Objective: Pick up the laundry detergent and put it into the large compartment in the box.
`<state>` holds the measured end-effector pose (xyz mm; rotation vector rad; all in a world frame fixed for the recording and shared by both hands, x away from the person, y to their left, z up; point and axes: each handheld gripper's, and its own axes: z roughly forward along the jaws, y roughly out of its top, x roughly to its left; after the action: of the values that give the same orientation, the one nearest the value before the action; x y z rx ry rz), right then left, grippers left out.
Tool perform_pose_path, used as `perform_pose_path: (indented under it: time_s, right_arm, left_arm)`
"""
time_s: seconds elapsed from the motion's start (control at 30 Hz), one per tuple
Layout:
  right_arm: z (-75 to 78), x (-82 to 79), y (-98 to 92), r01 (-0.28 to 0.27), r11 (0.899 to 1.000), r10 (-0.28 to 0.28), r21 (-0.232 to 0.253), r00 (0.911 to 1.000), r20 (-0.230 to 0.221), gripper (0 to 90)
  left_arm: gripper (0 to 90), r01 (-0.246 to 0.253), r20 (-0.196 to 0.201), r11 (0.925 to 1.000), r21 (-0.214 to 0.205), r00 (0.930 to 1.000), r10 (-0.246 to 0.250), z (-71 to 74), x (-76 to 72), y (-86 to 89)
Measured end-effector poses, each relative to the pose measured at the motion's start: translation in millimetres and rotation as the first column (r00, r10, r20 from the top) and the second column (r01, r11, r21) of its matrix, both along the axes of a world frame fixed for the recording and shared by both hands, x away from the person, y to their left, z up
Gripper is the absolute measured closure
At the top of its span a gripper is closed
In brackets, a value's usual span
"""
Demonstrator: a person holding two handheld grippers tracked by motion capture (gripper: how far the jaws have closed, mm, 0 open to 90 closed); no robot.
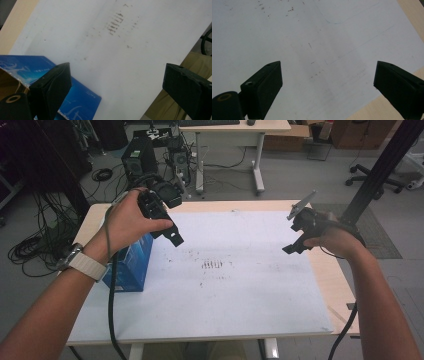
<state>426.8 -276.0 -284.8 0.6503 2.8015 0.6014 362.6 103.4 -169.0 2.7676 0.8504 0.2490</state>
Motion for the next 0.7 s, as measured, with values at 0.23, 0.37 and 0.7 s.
perform_pose_path:
  time_s: [0.23, 0.37, 0.7]
  right_arm:
    - [-0.7, -0.9, 0.8, -0.004, 1.0, 0.004, -0.005, 1.0, -0.003, 8.6]
    - [-0.7, -0.6, 1.2, -0.005, 1.0, 0.005, -0.005, 1.0, -0.003, 8.6]
    - [-1.6, -0.9, -0.7, 0.001, 1.0, -0.001, -0.001, 1.0, -0.002, 8.6]
  left_arm:
    - [8.6, 0.054, 0.009, 0.9985, -0.009, 0.9985, -0.054, -1.8, -4.9, -8.5]
    - [8.3, 0.098, 0.02, 0.995, -0.016, 0.995, -0.098, -3.5, -8.7, -13.8]
    - [8.2, 0.167, 0.012, 0.9859, -0.009, 0.9858, -0.167, -11.6, -12.8, -26.8]
